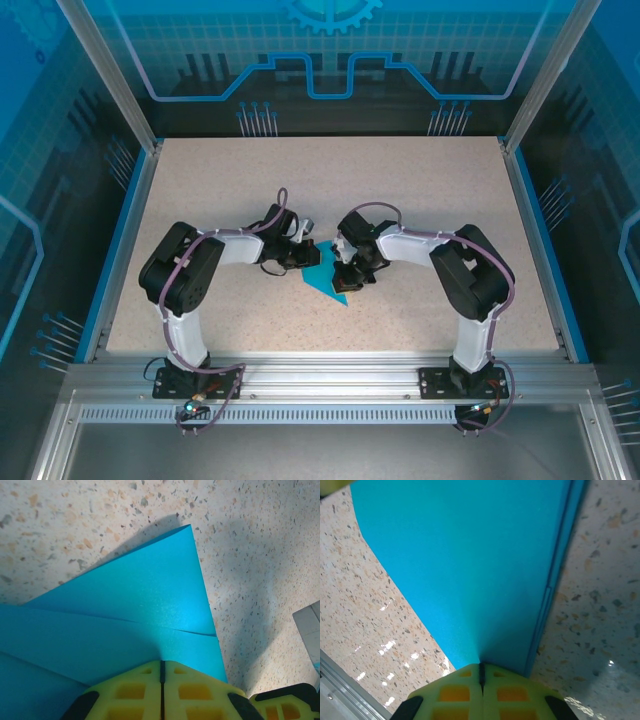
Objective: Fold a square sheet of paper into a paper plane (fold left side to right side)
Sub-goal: Fourth fold the wing at the center of the table.
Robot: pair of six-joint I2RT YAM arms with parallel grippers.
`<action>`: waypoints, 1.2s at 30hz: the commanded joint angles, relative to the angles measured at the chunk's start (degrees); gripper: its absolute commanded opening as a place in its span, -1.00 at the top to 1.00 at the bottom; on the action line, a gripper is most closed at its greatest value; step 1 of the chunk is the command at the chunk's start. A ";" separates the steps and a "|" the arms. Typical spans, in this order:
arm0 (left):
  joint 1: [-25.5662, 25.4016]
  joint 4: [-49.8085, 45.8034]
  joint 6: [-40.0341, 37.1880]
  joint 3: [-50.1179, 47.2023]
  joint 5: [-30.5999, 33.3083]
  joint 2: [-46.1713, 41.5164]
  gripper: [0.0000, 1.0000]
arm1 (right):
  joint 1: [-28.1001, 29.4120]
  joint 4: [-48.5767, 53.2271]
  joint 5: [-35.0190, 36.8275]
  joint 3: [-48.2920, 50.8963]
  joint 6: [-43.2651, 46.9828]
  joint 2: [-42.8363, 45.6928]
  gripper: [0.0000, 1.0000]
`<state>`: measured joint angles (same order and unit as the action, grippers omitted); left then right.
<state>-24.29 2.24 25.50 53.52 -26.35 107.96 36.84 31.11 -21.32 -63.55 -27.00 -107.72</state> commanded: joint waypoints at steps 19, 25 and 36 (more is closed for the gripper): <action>-0.13 -5.97 -2.09 1.73 5.56 2.60 0.86 | 1.92 9.96 2.62 6.51 2.34 3.40 1.00; -0.14 -6.45 -2.14 2.46 5.21 2.17 0.86 | 1.96 10.54 2.49 8.70 2.72 4.57 1.00; 0.04 -8.50 -1.41 6.61 0.84 -0.65 0.70 | 0.77 10.52 1.53 8.29 3.52 9.06 1.00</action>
<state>-24.73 -4.27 24.91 57.74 -25.10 108.40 37.56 37.04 -19.88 -55.90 -24.34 -100.84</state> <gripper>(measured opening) 0.140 0.044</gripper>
